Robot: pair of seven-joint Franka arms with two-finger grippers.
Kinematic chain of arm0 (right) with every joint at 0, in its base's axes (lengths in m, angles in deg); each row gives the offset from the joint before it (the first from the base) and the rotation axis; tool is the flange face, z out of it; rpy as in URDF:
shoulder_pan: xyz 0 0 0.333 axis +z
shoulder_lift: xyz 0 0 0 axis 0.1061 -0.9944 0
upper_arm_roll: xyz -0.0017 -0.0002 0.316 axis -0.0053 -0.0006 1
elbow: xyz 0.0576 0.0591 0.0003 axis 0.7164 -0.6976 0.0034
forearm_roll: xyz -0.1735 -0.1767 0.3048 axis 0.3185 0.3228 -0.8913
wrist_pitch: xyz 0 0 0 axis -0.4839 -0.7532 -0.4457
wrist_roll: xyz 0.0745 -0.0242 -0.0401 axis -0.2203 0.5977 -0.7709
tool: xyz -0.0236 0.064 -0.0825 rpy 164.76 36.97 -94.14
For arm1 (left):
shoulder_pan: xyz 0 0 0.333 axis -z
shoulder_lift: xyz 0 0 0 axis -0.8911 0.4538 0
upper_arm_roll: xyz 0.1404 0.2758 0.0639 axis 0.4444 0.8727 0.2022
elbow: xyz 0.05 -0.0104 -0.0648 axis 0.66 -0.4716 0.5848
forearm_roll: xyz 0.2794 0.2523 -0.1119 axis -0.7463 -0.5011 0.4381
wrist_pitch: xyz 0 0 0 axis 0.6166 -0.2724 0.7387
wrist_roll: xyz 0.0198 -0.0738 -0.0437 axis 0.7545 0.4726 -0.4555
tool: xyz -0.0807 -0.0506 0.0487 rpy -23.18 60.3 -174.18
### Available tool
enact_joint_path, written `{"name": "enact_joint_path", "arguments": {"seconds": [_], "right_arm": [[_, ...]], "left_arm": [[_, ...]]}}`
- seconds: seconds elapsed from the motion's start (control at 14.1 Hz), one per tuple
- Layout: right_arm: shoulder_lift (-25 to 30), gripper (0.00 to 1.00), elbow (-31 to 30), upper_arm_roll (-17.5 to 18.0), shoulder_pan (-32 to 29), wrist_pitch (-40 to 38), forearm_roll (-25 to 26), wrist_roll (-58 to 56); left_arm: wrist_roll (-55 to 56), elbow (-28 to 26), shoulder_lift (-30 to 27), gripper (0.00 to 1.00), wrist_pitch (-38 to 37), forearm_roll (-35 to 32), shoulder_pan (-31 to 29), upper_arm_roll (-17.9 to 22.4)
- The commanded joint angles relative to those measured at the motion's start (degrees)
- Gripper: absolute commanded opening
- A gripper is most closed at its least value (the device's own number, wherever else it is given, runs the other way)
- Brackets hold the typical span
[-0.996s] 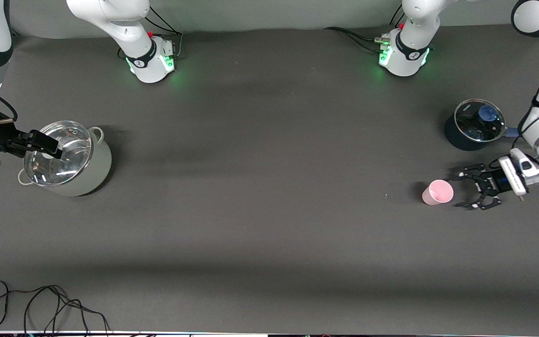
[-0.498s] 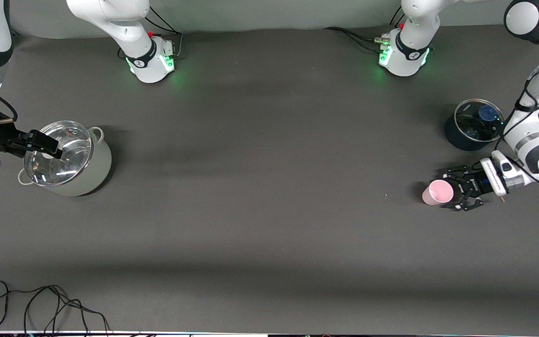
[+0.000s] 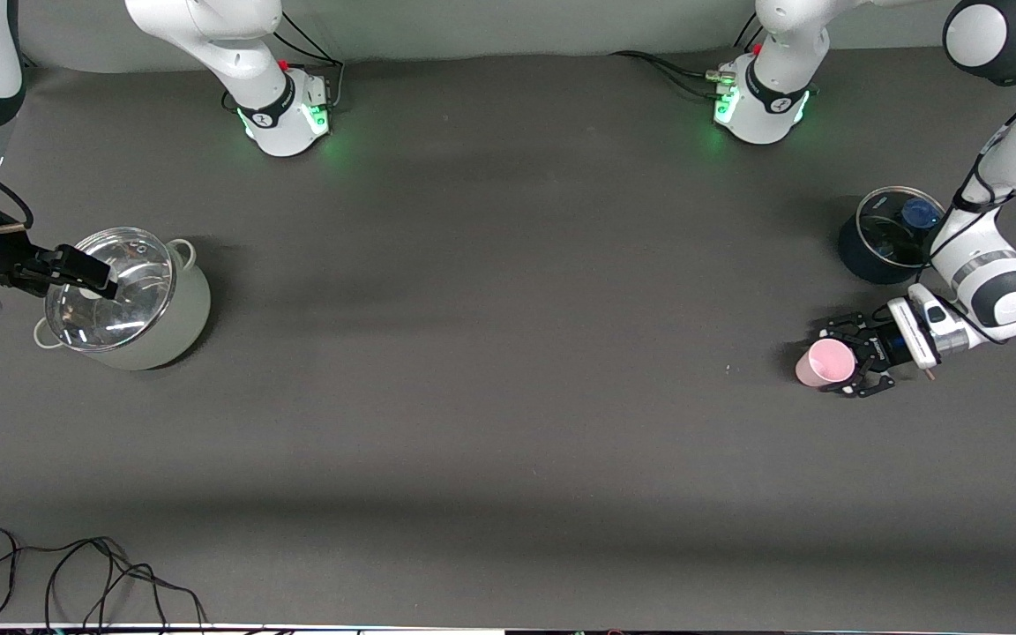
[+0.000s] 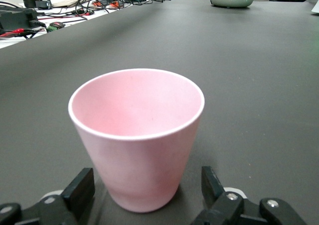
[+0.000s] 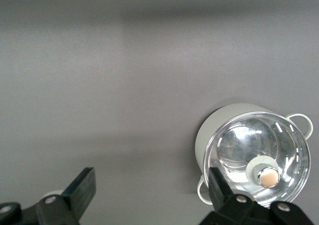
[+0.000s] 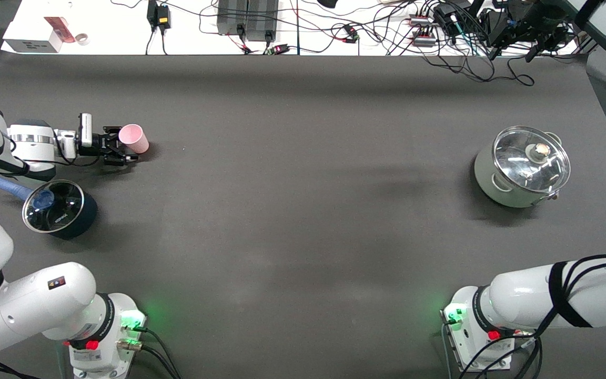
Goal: Transfer pink cup from left to right arm
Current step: 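Close the left gripper around the pink cup's side, then carry the cup to mid-table with the left gripper while the right gripper approaches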
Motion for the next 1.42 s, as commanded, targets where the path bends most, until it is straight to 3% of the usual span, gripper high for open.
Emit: {"name": "enact_joint_path", "arguments": {"seconds": [0.0, 0.07, 0.28, 0.57, 0.85, 1.07, 1.35], "right_arm": [[0.99, 1.00, -0.81, -0.14, 0.46, 0.25, 0.48, 0.53], [0.99, 1.00, -0.81, -0.14, 0.46, 0.25, 0.40, 0.53], [0.99, 1.00, -0.81, -0.14, 0.46, 0.25, 0.39, 0.53], [0.99, 1.00, -0.81, -0.14, 0.46, 0.25, 0.40, 0.53], [0.99, 1.00, -0.81, -0.14, 0.46, 0.25, 0.48, 0.53], [0.99, 1.00, -0.81, -0.14, 0.46, 0.17, 0.39, 1.49], [1.08, 1.00, -0.64, 0.04, 3.43, -0.01, 0.39, 16.57]], "left_arm": [[-1.50, -1.40, -0.99, 0.93, 1.32, 1.87, 1.16, 0.33], [-1.50, -1.40, -0.82, 0.92, 1.23, 2.48, 1.16, 0.33], [-1.50, -1.66, -0.82, 0.70, 1.32, 2.49, 1.34, 0.33], [-0.54, -1.31, -1.08, 0.52, 1.23, 2.58, 1.34, 0.33], [8.23, 1.32, -2.48, 0.48, 1.15, 2.49, 3.00, 0.25], [18.94, 1.42, -7.13, 0.44, 1.67, 2.66, 6.86, -0.10], [35.64, 0.80, -14.60, 0.43, 2.46, 4.86, 15.02, -0.19]]}}
